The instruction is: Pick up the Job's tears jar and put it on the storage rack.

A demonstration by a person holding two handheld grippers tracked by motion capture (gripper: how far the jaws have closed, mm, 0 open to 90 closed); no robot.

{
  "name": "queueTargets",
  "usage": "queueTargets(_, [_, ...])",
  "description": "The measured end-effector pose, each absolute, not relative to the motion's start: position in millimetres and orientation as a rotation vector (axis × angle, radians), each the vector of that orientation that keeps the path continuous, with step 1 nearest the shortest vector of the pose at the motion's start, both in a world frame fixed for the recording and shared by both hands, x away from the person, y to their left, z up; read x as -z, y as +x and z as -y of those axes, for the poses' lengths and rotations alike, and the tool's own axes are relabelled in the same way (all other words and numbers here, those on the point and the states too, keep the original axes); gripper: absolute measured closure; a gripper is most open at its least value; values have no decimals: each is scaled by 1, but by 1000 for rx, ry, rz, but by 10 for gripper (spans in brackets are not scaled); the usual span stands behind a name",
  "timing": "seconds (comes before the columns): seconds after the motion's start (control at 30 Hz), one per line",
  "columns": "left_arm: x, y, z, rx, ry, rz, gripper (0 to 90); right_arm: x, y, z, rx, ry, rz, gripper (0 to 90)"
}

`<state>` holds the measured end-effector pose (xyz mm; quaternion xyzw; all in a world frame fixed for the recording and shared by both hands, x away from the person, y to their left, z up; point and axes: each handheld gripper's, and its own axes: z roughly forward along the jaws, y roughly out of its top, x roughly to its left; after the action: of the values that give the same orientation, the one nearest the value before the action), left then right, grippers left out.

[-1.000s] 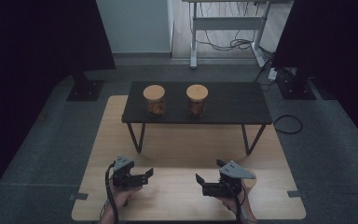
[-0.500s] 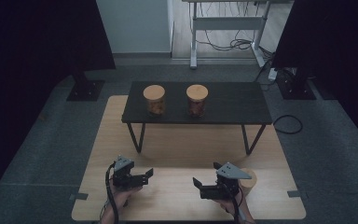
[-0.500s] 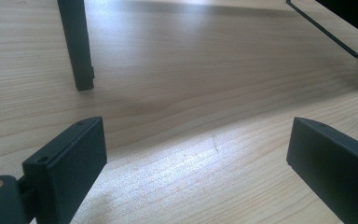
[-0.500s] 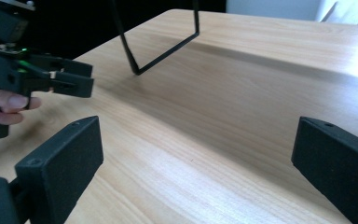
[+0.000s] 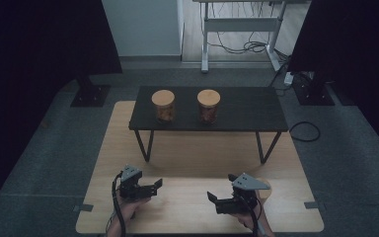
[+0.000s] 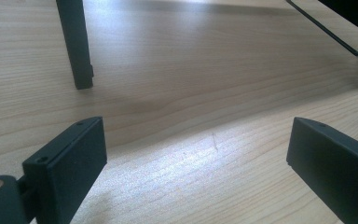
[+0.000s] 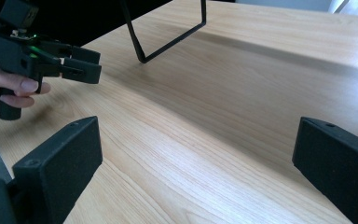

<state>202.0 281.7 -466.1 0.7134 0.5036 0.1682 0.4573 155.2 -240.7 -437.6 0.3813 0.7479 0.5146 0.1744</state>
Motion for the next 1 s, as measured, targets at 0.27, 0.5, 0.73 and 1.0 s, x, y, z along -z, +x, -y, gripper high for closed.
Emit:
queueTargets(0.27, [466, 203, -280, -412, 1767, -1240, 44, 434, 145, 264, -1442, 1056, -2118, 18])
queueTargets(0.5, [466, 203, -280, -413, 1768, -1241, 44, 433, 140, 280, -1407, 1038, -2113, 17])
queueTargets(0.73, [466, 202, -281, -412, 1769, -1239, 44, 433, 137, 294, -1377, 1044, -2101, 20])
queueTargets(1.0, [467, 203, -281, -408, 1770, -1243, 44, 436, 133, 308, -1349, 1078, -2069, 25])
